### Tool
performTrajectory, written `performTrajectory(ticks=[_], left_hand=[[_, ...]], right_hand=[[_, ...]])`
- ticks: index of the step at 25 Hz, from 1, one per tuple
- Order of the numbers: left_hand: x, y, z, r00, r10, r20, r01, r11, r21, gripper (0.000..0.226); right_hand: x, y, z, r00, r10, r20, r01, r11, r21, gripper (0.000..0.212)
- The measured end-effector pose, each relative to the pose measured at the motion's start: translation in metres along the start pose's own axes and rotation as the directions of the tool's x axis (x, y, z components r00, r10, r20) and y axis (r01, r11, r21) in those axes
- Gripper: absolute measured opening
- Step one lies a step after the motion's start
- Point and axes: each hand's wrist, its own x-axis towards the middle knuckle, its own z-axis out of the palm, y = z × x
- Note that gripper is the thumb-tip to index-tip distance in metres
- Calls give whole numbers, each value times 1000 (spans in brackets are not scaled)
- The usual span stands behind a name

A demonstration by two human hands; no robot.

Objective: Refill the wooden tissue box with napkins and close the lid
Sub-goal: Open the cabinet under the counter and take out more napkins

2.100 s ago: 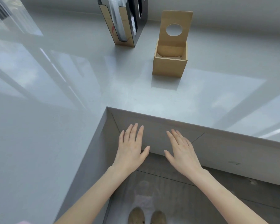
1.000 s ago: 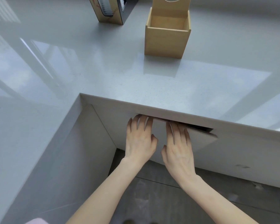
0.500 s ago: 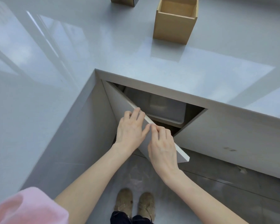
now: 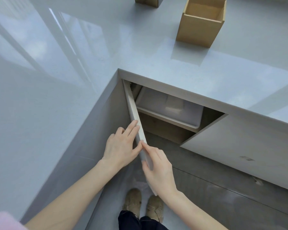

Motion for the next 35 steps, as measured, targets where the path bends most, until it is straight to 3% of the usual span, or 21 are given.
performTrajectory(ticks=[5, 12, 18, 20, 24, 29, 35], left_hand=[[-16, -27, -10, 1000, 7, 14, -6, 1000, -28, 51], [-22, -32, -17, 1000, 2, 10, -2, 1000, -1, 50], [-18, -13, -24, 982, 145, -118, -133, 985, 105, 50], [-11, -6, -21, 985, 167, -41, -160, 977, 138, 59], [-4, -12, -7, 988, 130, 81, -144, 971, 192, 67], [-5, -18, -5, 990, 122, 65, -131, 978, 162, 64], [-4, -19, -8, 996, 82, 40, -89, 964, 250, 67]], right_hand=[[-8, -21, 27, 990, 21, 136, -38, 992, 123, 62], [-7, -26, 33, 987, -38, 158, 15, 990, 141, 55], [5, -2, 11, 995, -5, 95, 14, 996, -91, 53], [11, 7, 5, 989, 82, 124, -62, 986, -155, 55], [15, 15, 3, 961, 168, 221, -147, 983, -110, 54], [18, 17, 8, 951, 196, 239, -167, 976, -139, 53], [28, 21, 2, 956, 222, 192, -177, 958, -226, 55]])
